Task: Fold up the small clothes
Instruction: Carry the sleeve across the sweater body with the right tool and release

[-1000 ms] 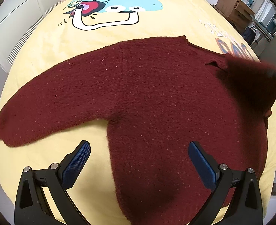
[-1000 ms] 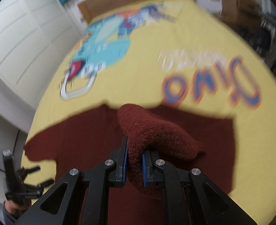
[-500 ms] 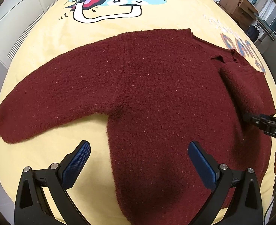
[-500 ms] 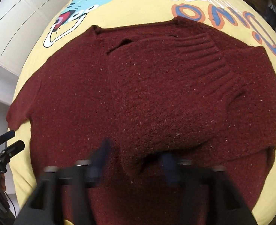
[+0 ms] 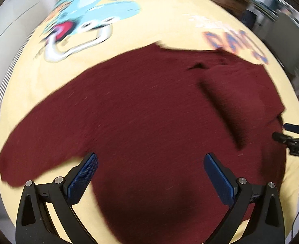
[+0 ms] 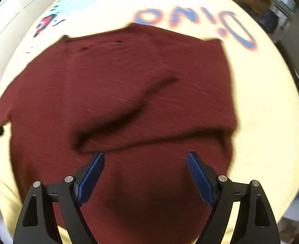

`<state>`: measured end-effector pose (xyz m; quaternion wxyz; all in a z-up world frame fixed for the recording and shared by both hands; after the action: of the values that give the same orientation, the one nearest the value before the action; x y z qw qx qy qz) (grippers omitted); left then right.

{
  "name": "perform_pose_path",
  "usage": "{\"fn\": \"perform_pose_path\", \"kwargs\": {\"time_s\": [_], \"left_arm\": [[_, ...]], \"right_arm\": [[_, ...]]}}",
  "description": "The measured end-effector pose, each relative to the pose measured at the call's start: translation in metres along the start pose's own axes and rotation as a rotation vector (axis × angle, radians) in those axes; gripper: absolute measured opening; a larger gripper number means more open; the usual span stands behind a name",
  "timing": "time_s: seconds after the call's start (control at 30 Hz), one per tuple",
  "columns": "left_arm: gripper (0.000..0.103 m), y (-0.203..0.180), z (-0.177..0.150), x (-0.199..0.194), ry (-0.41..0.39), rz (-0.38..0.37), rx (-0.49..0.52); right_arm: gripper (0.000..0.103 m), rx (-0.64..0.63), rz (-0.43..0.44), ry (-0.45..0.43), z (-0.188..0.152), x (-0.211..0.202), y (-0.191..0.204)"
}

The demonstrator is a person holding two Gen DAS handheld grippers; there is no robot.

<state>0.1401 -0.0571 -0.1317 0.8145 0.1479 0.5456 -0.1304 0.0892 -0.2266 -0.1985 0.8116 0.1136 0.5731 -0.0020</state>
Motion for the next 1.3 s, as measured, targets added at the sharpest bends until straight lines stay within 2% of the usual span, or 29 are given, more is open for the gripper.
{"fn": "perform_pose_path", "kwargs": {"time_s": [0.17,0.27,0.4,0.53,0.57,0.6,0.63,0.67,0.7,0.73,0.77,0.8,0.93,1.1,1.2,1.3], "left_arm": [[0.102,-0.087,0.041,-0.003,-0.051,-0.092,0.174],[0.102,-0.139,0.054,0.004,-0.046,-0.111,0.289],[0.102,-0.186,0.061,0.028,-0.025,-0.067,0.422],[0.101,-0.21,0.06,0.065,0.043,-0.021,0.474],[0.096,-0.212,0.059,0.076,0.064,-0.011,0.475],[0.091,-0.212,0.059,0.084,0.082,-0.005,0.476],[0.078,-0.213,0.058,0.094,0.108,0.015,0.478],[0.059,-0.211,0.058,0.1,0.122,0.031,0.479],[0.051,-0.21,0.059,0.106,0.136,0.034,0.476],[0.039,-0.206,0.061,0.107,0.14,0.018,0.46],[0.021,-0.203,0.064,0.107,0.135,0.015,0.446],[0.012,-0.196,0.068,0.104,0.123,0.013,0.424],[0.012,-0.156,0.08,0.086,0.09,-0.05,0.323],[0.012,-0.086,0.071,0.064,0.031,-0.064,0.182],[0.013,-0.058,0.052,0.069,0.047,-0.093,0.117],[0.013,-0.037,0.042,0.086,0.07,-0.083,0.056]], "right_arm": [[0.084,0.091,-0.02,-0.001,-0.016,-0.003,-0.039],[0.084,0.127,-0.021,-0.013,-0.022,-0.005,-0.055],[0.084,0.164,-0.007,-0.025,-0.03,-0.011,-0.072],[0.084,0.19,0.001,-0.028,-0.039,-0.014,-0.085],[0.084,0.195,0.005,-0.029,-0.041,-0.014,-0.087],[0.084,0.198,0.008,-0.028,-0.042,-0.014,-0.089],[0.084,0.199,0.01,-0.026,-0.043,-0.013,-0.09],[0.084,0.201,0.01,-0.023,-0.044,-0.012,-0.091],[0.084,0.202,0.01,-0.022,-0.045,-0.012,-0.092],[0.084,0.204,0.011,-0.02,-0.045,-0.01,-0.092],[0.084,0.206,0.013,-0.02,-0.046,-0.01,-0.093],[0.084,0.208,0.016,-0.018,-0.047,-0.01,-0.093],[0.084,0.205,0.017,-0.017,-0.046,-0.009,-0.092],[0.084,0.198,0.02,-0.029,-0.038,-0.008,-0.087],[0.084,0.191,0.027,-0.035,-0.032,-0.004,-0.075],[0.084,0.168,0.041,-0.036,-0.03,-0.004,-0.067]]}}
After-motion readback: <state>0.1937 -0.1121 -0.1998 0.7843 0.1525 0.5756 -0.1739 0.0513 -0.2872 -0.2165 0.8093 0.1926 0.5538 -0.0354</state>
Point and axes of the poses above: each gripper's, at about its wrist camera, not at the fingertips, and x roughly the way its jaws point, y to its left, z to its top, the point moved 4 cm from there along x, roughly the way its jaws point, and after that the axes turned 8 degrees about z, right-handed, at the moved point
